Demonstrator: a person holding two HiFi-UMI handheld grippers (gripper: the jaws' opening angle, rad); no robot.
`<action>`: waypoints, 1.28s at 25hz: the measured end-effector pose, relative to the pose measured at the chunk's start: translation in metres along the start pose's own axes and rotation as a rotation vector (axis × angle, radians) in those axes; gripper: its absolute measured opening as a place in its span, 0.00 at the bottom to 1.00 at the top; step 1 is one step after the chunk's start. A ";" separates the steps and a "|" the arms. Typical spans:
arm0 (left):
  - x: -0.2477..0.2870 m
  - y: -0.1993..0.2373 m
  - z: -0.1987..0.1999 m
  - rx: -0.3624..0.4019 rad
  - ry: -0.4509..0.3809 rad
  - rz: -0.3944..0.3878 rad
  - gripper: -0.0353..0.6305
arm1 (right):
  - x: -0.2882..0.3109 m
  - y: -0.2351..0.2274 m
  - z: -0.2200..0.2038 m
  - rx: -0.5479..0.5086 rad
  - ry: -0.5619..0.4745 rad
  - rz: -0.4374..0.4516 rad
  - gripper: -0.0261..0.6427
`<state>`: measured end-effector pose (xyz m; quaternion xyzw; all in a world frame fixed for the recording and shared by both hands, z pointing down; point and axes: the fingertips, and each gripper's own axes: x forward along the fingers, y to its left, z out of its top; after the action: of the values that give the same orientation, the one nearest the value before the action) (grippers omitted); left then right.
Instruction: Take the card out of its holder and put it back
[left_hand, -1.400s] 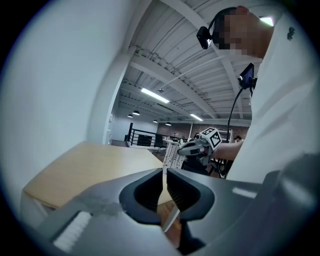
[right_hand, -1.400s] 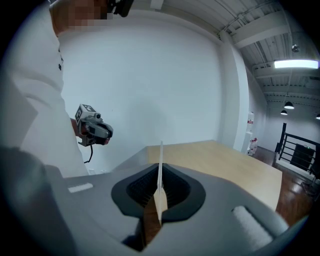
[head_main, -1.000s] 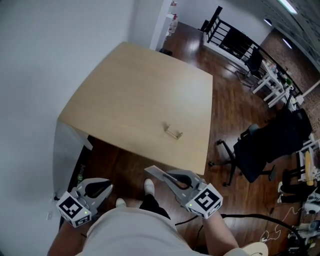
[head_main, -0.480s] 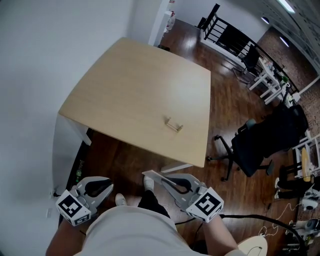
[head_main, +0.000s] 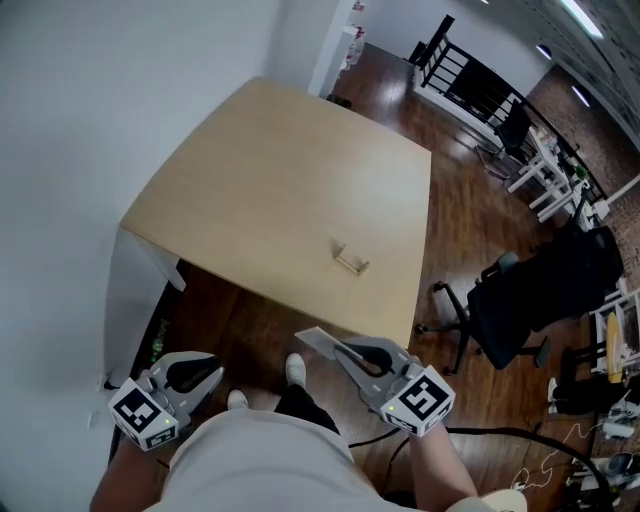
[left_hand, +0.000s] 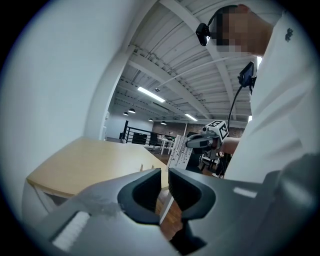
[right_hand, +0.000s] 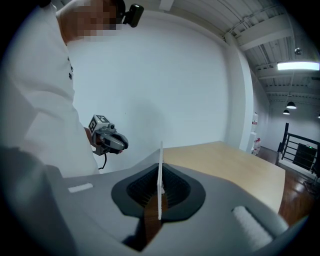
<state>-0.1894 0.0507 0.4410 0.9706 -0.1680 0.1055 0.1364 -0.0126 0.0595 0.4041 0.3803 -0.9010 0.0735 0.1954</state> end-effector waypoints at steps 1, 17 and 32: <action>0.004 0.002 0.002 -0.001 -0.001 0.006 0.13 | -0.001 -0.009 0.000 -0.002 -0.002 -0.001 0.07; 0.116 0.030 0.046 -0.025 0.001 0.079 0.13 | 0.009 -0.205 -0.036 0.017 0.031 -0.019 0.07; 0.177 0.051 0.059 -0.068 0.043 0.199 0.13 | 0.069 -0.324 -0.105 0.063 0.089 0.019 0.07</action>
<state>-0.0351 -0.0660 0.4420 0.9414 -0.2641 0.1336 0.1616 0.2057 -0.1829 0.5231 0.3740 -0.8922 0.1206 0.2227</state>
